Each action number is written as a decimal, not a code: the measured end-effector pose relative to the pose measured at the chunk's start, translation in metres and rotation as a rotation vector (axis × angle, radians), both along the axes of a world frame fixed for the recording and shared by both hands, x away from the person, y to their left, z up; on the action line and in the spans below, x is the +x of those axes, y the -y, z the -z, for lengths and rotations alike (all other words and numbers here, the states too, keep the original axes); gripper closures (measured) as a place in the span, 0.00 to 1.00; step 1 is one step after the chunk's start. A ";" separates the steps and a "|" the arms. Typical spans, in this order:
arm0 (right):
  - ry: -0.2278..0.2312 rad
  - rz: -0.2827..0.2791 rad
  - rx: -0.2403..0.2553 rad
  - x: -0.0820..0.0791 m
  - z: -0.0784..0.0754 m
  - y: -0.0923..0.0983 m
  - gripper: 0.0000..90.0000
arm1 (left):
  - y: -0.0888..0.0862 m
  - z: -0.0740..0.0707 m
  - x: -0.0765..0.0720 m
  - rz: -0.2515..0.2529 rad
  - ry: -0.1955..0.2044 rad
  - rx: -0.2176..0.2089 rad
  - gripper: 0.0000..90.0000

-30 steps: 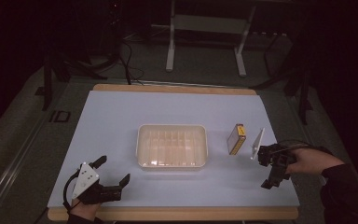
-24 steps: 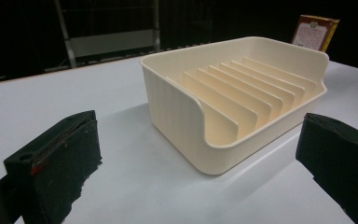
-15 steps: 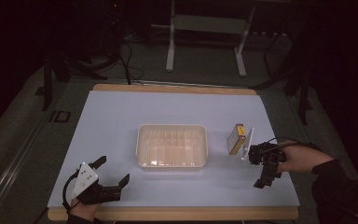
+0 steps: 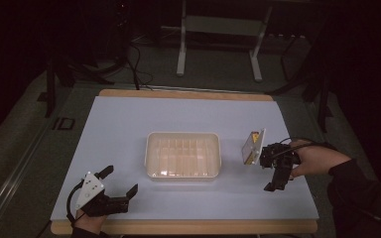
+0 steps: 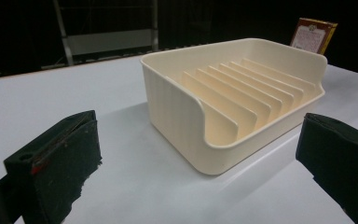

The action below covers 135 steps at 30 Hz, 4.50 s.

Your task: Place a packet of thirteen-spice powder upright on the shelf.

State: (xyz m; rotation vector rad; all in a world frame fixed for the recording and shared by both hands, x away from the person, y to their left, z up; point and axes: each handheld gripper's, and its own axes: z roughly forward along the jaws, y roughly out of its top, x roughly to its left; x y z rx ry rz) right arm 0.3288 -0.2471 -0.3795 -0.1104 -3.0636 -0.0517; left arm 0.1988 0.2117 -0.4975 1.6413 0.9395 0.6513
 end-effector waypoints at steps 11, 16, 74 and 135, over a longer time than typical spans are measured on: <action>0.117 0.001 0.031 0.018 -0.018 -0.003 0.19 | 0.000 -0.001 0.000 0.016 0.013 -0.018 0.00; 0.165 -0.007 0.035 0.028 -0.022 -0.003 0.19 | 0.001 0.000 0.000 0.021 0.013 -0.010 0.00; 0.102 -0.056 -0.017 0.122 0.018 -0.008 0.34 | -0.006 0.000 -0.013 -0.015 0.012 -0.012 0.00; 0.106 -0.092 0.030 0.065 -0.095 -0.077 0.35 | 0.001 -0.001 -0.011 0.042 0.015 -0.003 0.00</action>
